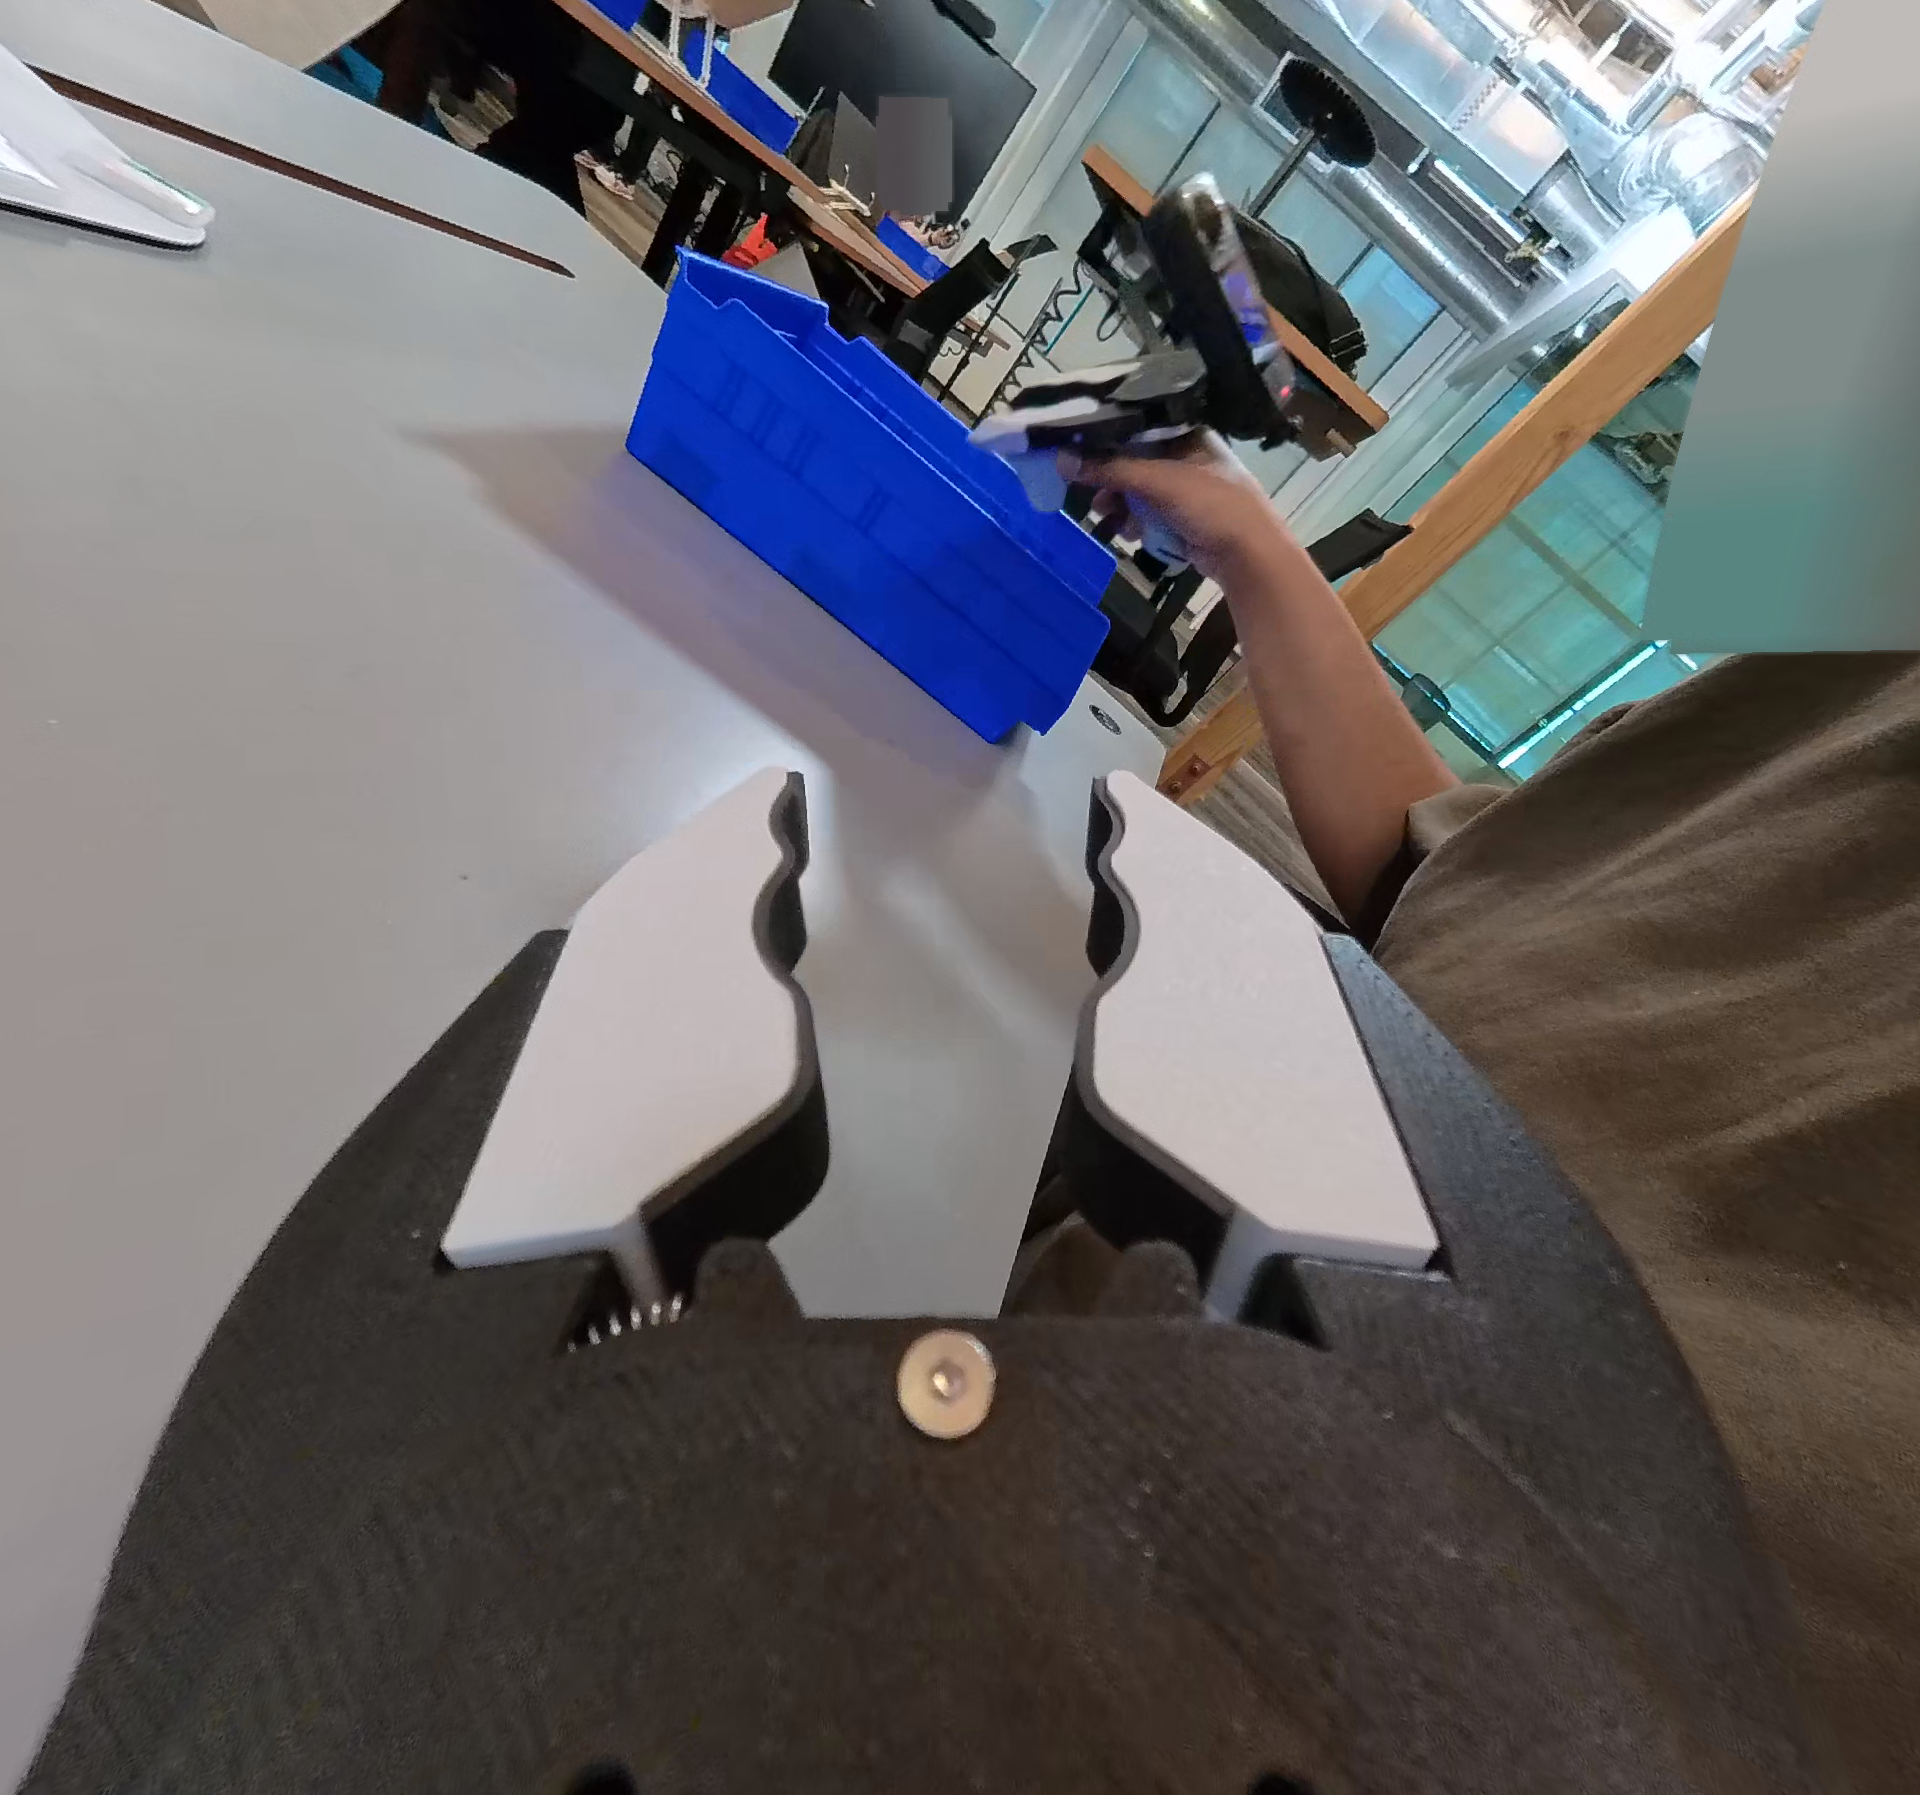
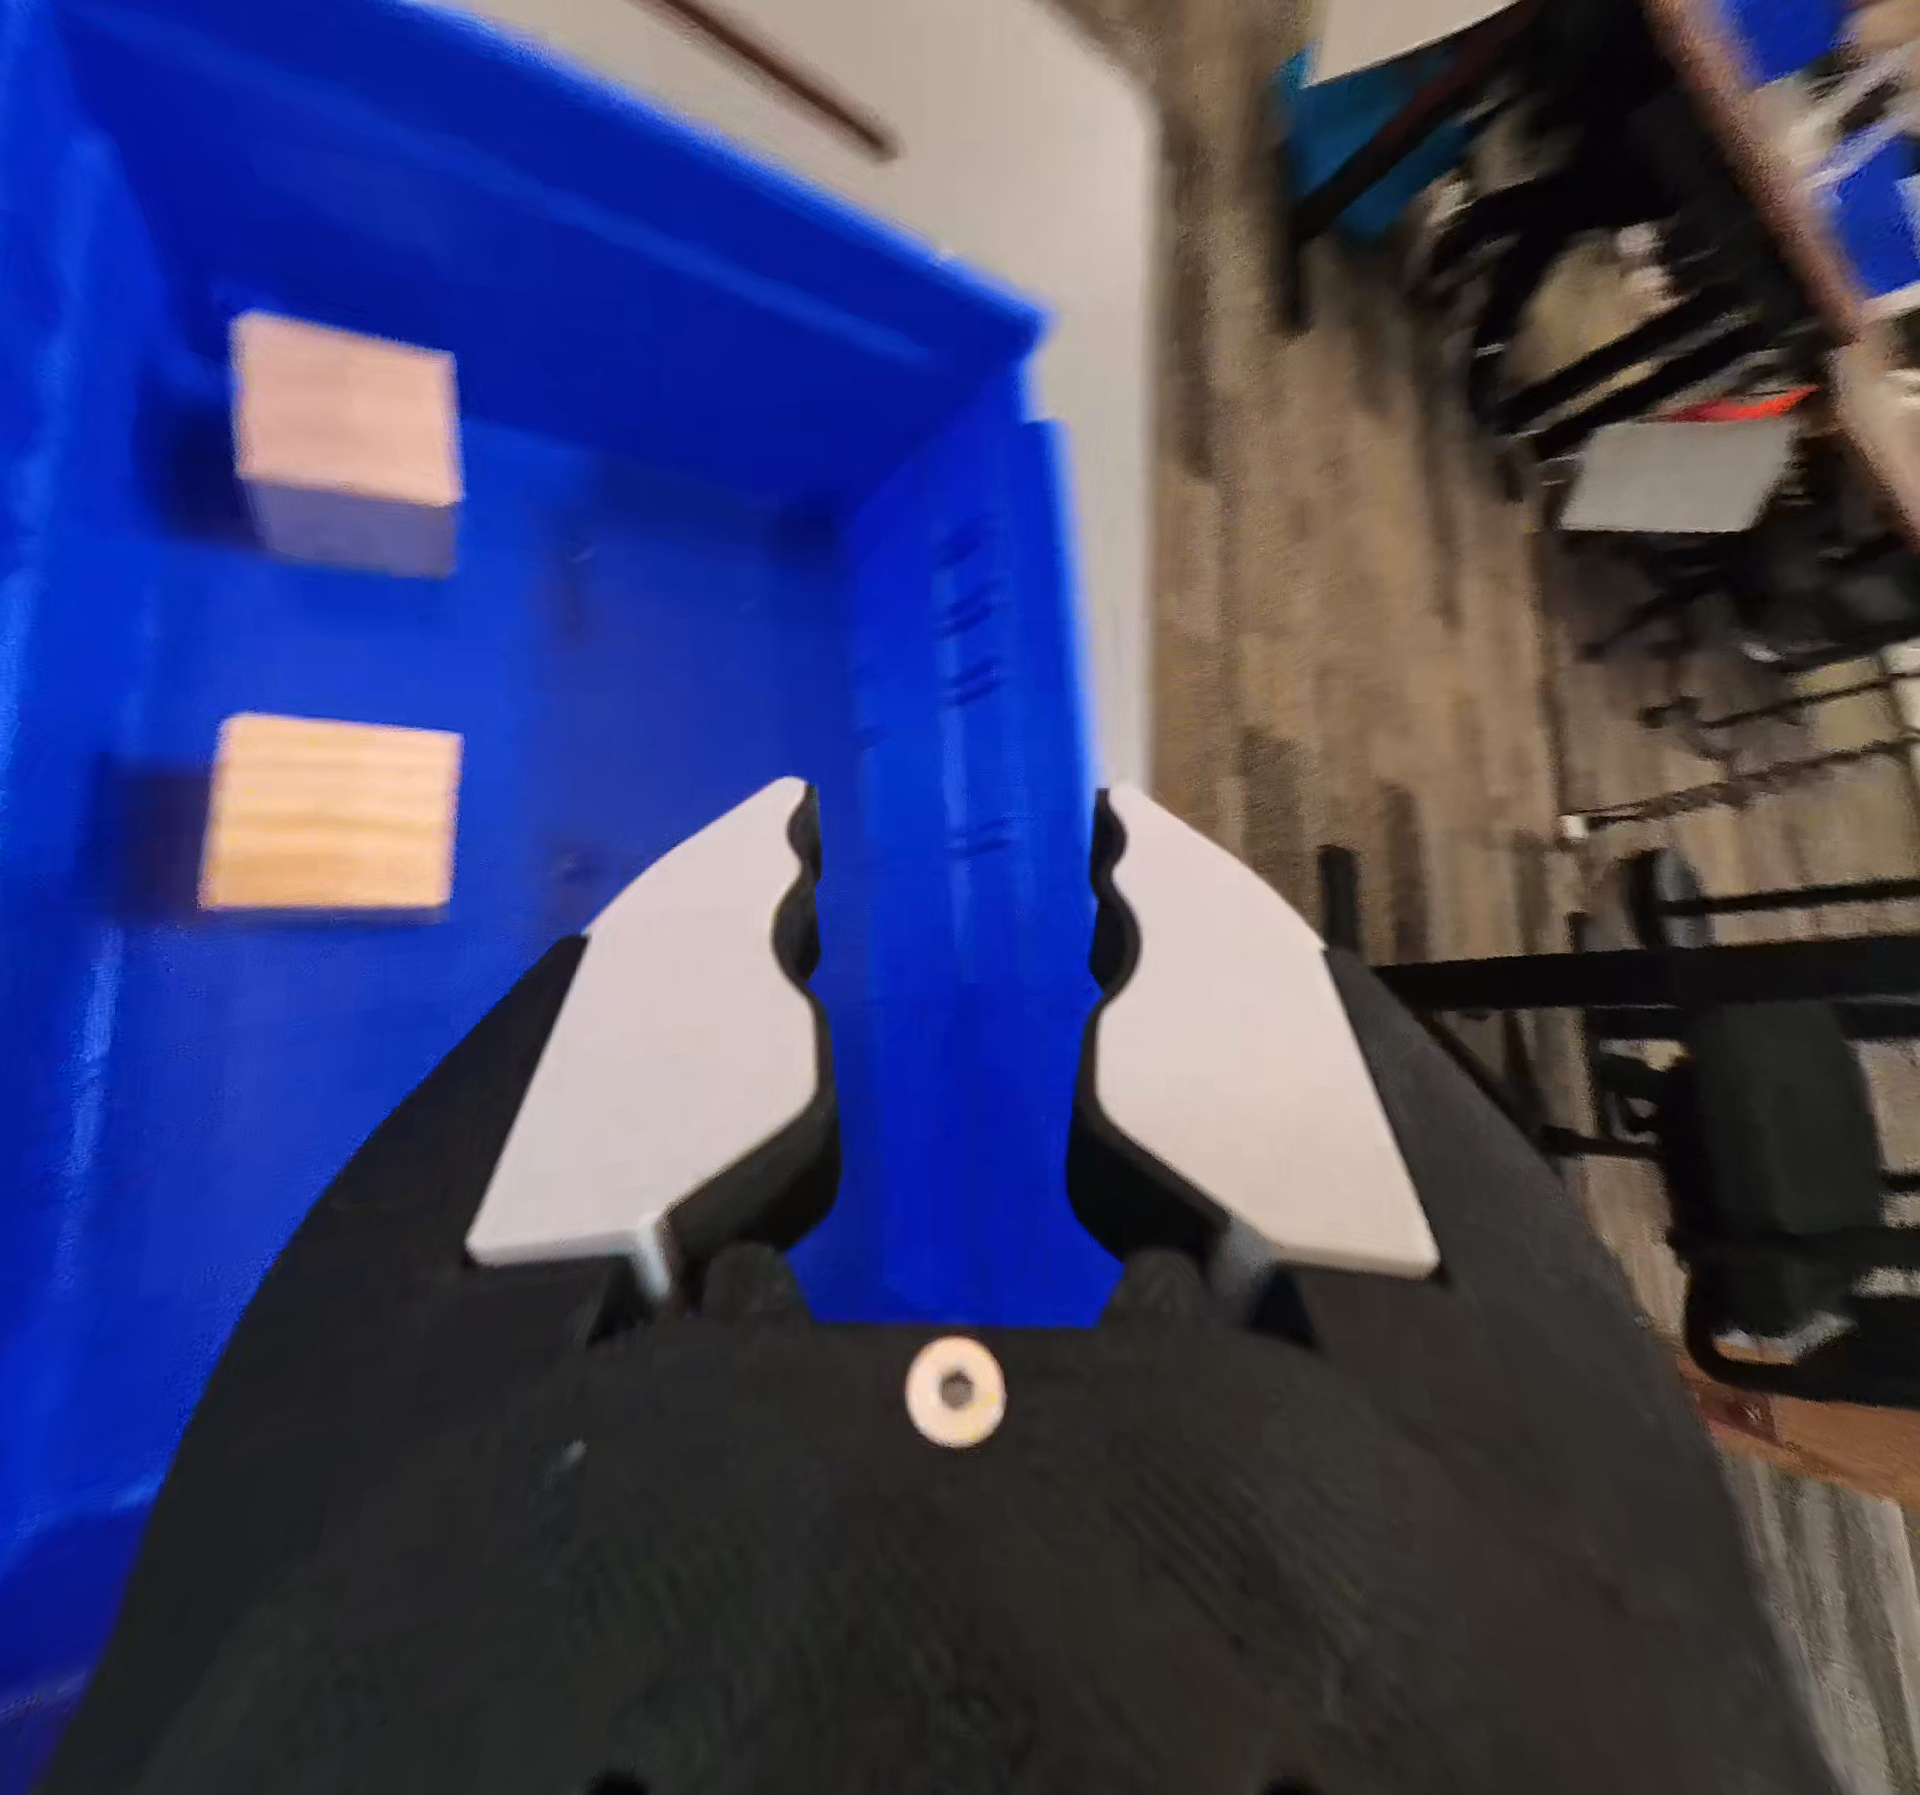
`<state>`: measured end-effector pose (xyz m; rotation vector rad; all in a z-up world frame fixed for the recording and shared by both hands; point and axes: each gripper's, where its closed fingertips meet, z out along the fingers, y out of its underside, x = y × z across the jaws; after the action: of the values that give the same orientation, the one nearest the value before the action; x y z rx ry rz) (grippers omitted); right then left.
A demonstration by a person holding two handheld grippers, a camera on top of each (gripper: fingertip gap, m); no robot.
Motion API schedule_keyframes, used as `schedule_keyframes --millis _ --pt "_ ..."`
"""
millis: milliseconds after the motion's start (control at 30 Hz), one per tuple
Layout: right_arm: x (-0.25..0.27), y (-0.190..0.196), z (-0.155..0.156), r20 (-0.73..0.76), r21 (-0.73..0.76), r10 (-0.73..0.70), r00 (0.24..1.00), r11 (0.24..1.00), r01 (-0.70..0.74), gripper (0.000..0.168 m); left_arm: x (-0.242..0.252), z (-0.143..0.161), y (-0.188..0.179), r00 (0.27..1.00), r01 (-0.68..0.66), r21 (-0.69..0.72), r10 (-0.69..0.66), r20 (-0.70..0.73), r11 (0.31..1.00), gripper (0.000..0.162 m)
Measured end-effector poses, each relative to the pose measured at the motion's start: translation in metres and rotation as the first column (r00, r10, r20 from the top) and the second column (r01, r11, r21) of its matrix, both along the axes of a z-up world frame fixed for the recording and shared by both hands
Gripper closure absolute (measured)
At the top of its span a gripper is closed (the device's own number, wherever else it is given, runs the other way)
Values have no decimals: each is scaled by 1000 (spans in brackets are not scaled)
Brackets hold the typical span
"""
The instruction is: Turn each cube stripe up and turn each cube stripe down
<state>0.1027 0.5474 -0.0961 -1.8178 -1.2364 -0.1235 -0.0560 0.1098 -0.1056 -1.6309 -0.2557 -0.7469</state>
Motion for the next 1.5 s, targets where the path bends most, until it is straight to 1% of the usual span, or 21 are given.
schedule_keyframes --millis 67,133,233,300,333,367,433,500,600,767,867,967,1067,1200,1333,1400,1500 --pt "19 15 20 -51 70 -60 997 996 63 113 -1 1 0 1000 -2 2 2 4 1000 110" --pt "40 26 19 -52 63 -107 993 992 111 108 -1 1 0 1000 1 4 -1 12 1000 110" --pt "71 41 -11 -42 -29 -172 984 985 171 102 1 2 -1 1000 13 6 -13 28 1000 110" --pt "88 44 -36 -56 -133 -213 975 970 204 104 2 2 -1 999 19 7 -19 36 1000 110" --pt "88 40 -46 -103 -210 -205 973 961 181 111 2 2 -2 999 19 7 -19 35 1000 110" --pt "87 33 -54 -145 -292 -198 969 945 149 125 2 2 -2 999 18 7 -18 32 1000 110" --pt "83 22 -66 -206 -429 -205 957 898 100 146 2 2 -2 999 16 7 -16 31 1000 110" --pt "81 20 -66 -249 -477 -232 940 874 89 150 2 2 -1 999 19 7 -20 38 1000 110" --pt "72 11 -64 -273 -519 -234 933 853 62 156 4 2 -1 999 27 3 -27 42 1000 110" --pt "33 -11 -62 -429 -582 -277 860 813 -28 162 3 0 0 999 20 -3 -19 29 1000 110" --pt "18 -24 -62 -448 -572 -286 847 820 -25 162 2 0 -1 1000 14 -5 -14 26 1000 110" --pt "16 -33 -62 -437 -529 -303 847 848 30 162 -2 0 -2 1000 -2 -3 2 22 1000 110" --pt "15 -43 -62 -447 -516 -303 842 856 34 163 -6 0 -1 999 -13 -3 13 36 1000 110" --pt "17 -42 -62 -455 -510 -291 842 860 21 163 -6 -1 0 998 -7 -4 7 56 1000 110" --pt "17 -40 -60 -476 -518 -289 831 855 1 162 0 -3 1 1000 9 -18 -8 19 1000 110" --pt "17 -40 -52 -504 -501 -276 818 865 -17 160 1 -5 1 1000 4 -29 -5 -18 1000 110" --pt "19 -37 -32 -538 -468 -255 804 883 -33 151 1 -7 2 998 -6 -38 4 -58 999 109"
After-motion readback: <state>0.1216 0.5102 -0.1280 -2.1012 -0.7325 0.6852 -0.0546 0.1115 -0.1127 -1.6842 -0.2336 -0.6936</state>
